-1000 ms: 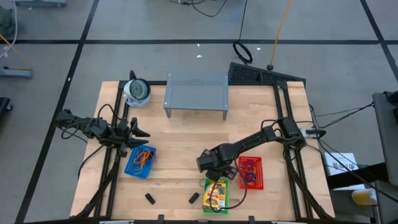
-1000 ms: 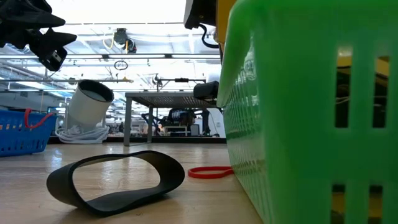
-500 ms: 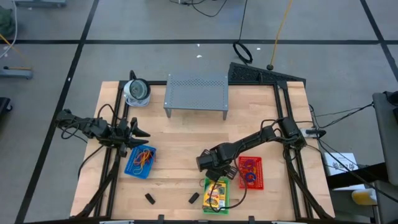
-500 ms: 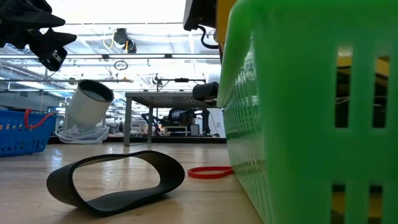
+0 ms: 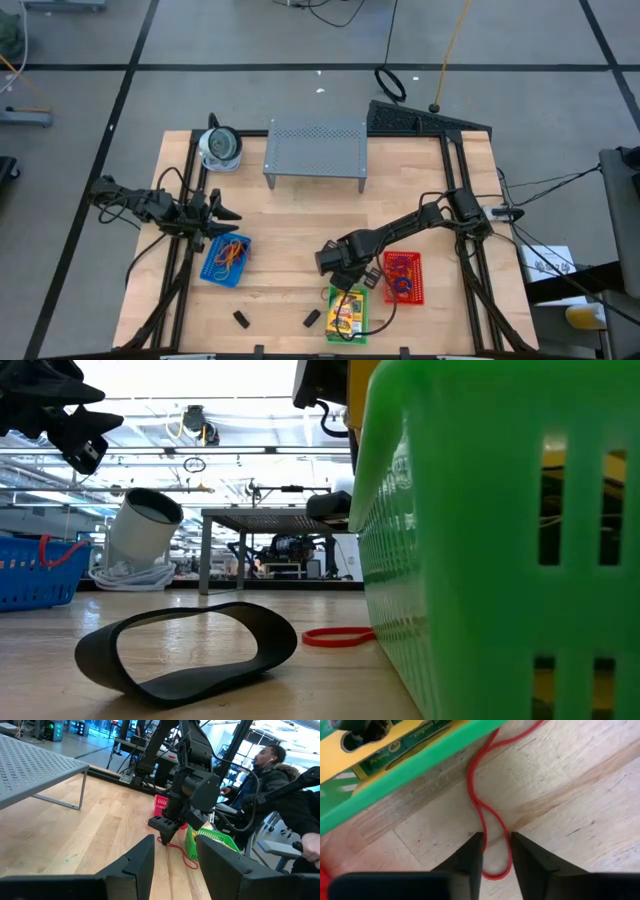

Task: Pick & Place Office Desk Supplies
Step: Put the red rubber band into the blue bin

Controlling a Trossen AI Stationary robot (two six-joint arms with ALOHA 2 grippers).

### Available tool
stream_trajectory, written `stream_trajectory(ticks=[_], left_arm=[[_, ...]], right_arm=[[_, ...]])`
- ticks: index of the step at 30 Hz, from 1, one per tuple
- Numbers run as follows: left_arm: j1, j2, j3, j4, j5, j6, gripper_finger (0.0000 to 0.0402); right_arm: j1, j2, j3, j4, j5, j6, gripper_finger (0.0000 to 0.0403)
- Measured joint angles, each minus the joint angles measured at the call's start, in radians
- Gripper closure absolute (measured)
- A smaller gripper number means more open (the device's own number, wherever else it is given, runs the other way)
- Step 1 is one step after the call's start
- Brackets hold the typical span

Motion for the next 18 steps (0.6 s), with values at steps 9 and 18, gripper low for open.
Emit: stream_trajectory(ticks=[9, 18], left_arm=[[0.0, 0.0, 0.0, 0.0, 0.0, 0.0, 0.0247], [0.0, 0.0, 0.0, 0.0, 0.0, 0.0, 0.0247]], right_arm=[[0.0, 0.0, 0.0, 0.008, -0.002, 0.001, 0.0398], [0.001, -0.006, 0.0, 0.011, 0.021, 0.01, 0.0402]])
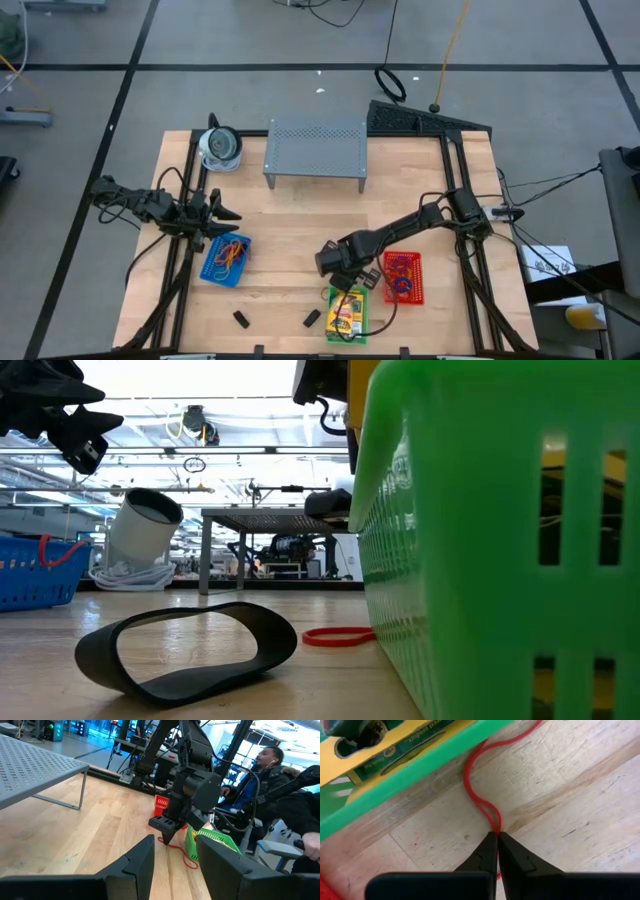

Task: Pick & Place Office Desk Supplies
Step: Put the red rubber band into the blue bin

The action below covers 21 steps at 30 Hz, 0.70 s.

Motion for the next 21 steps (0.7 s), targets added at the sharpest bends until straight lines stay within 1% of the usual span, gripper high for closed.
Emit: stream_trajectory(ticks=[4, 13, 16, 18, 21], left_arm=[[0.0, 0.0, 0.0, 0.0, 0.0, 0.0, 0.0247], [0.0, 0.0, 0.0, 0.0, 0.0, 0.0, 0.0247], [0.0, 0.0, 0.0, 0.0, 0.0, 0.0, 0.0247], [0.0, 0.0, 0.0, 0.0, 0.0, 0.0, 0.0247], [0.0, 0.0, 0.0, 0.0, 0.0, 0.0, 0.0247]], right_arm=[[0.001, -0.002, -0.001, 0.003, 0.052, -0.001, 0.0402], [-0.007, -0.011, -0.002, 0.039, 0.111, 0.024, 0.0403], [-0.007, -0.011, -0.002, 0.055, 0.196, 0.023, 0.0403], [-0.009, -0.011, -0.002, 0.075, 0.286, 0.02, 0.0403], [-0.012, -0.011, -0.002, 0.1, 0.39, 0.017, 0.0403]])
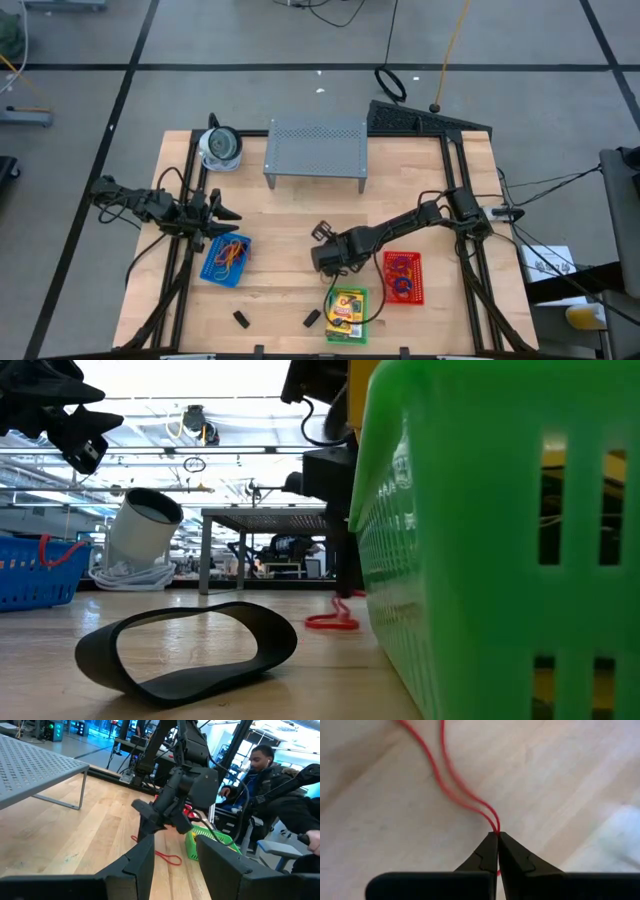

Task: Pick & Place Office Desk Supplies
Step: Put the red rubber band into the blue bin

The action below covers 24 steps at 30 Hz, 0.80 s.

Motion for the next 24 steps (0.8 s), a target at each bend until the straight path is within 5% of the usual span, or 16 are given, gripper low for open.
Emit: stream_trajectory(ticks=[24], left_arm=[[0.0, 0.0, 0.0, 0.0, 0.0, 0.0, 0.0247]], right_arm=[[-0.054, -0.136, 0.001, 0.427, 0.056, 0.132, 0.0403]])
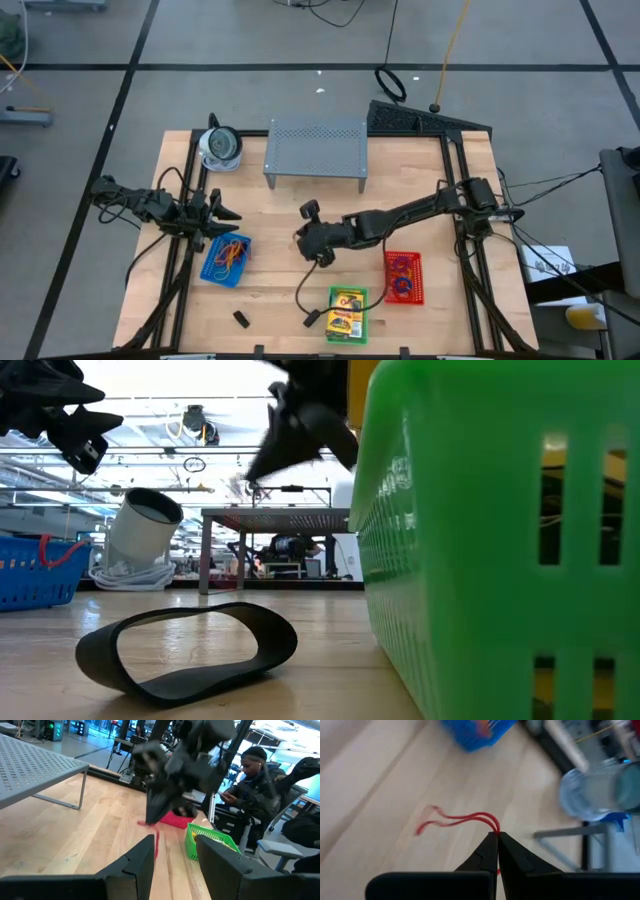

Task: Pick & Place Office Desk Supplies
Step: Put the red rubber band into the blue bin

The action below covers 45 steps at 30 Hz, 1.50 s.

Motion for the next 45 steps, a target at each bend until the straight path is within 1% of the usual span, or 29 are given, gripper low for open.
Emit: stream_trajectory(ticks=[3, 6, 10, 15, 18, 22, 26, 29, 37, 45], left_arm=[[0.0, 0.0, 0.0, 0.0, 0.0, 0.0, 0.0247], [0.0, 0.0, 0.0, 0.003, 0.0, 0.0, 0.0247], [0.0, 0.0, 0.0, 0.0, 0.0, 0.0, 0.0247], [0.0, 0.0, 0.0, 0.0, 0.0, 0.0, 0.0247], [0.0, 0.0, 0.0, 0.0, 0.0, 0.0, 0.0247], [0.0, 0.0, 0.0, 0.0, 0.0, 0.0, 0.0247], [0.0, 0.0, 0.0, 0.002, 0.001, 0.0, 0.0247], [0.0, 0.0, 0.0, 0.0, 0.001, 0.0, 0.0247], [0.0, 0.0, 0.0, 0.0, 0.001, 0.0, 0.0247], [0.0, 0.0, 0.0, 0.0, 0.001, 0.0, 0.0247]], right_arm=[[-0.007, -0.021, 0.0, 0.075, -0.01, 0.015, 0.0403], [-0.013, -0.019, 0.001, 0.161, -0.067, 0.023, 0.0403], [-0.019, -0.018, 0.001, 0.307, -0.176, 0.071, 0.0403], [-0.029, -0.002, 0.002, 0.44, -0.236, 0.112, 0.0403], [-0.034, 0.016, 0.014, 0.477, -0.276, 0.134, 0.0403], [-0.049, 0.077, 0.102, 0.49, -0.322, 0.165, 0.0403], [-0.059, 0.179, 0.231, 0.482, -0.39, 0.18, 0.0403], [-0.06, 0.247, 0.332, 0.471, -0.421, 0.191, 0.0403], [-0.058, 0.405, 0.565, 0.428, -0.424, 0.192, 0.0403], [-0.06, 0.525, 0.688, 0.436, -0.453, 0.25, 0.0403]])
